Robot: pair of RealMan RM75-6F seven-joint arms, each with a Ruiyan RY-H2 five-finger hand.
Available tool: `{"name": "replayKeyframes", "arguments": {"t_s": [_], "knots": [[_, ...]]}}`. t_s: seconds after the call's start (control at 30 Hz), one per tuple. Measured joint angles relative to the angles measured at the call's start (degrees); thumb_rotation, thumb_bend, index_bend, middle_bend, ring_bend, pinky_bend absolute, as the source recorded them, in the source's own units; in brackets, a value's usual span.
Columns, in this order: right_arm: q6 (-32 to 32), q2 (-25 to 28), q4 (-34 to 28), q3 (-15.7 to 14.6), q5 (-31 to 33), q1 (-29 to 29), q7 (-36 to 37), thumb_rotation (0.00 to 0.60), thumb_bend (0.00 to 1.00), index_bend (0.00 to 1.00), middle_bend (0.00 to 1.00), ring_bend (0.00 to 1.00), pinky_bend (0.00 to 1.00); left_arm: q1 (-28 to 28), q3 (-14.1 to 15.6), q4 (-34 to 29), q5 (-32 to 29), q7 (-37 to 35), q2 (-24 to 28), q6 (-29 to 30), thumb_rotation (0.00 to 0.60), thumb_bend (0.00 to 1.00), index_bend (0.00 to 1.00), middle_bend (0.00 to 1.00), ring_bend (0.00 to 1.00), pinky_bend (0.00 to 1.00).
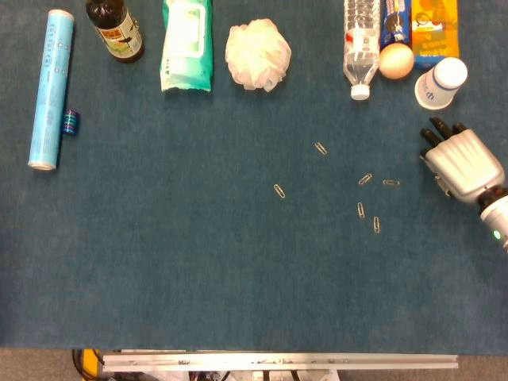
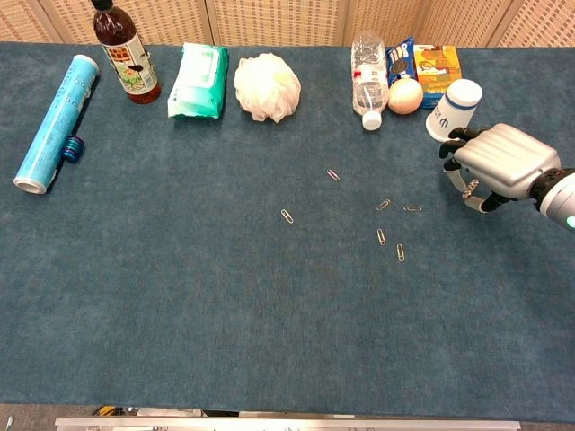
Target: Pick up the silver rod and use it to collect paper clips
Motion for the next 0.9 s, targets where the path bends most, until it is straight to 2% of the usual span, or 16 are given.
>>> {"name": "replayKeyframes", "arguments": {"t_s": [0.9], "knots": [[3.9,4.0,-7.5,-0.7,-4.5,-0.9,1.2,0.6,0.27,0.62,0.26,0.12,0.33,0.2,-0.3,0.0,-0.3,-0.5,0.1,0.3,0.6,0.0,0.32,0.4,0.34,0.43]]}}
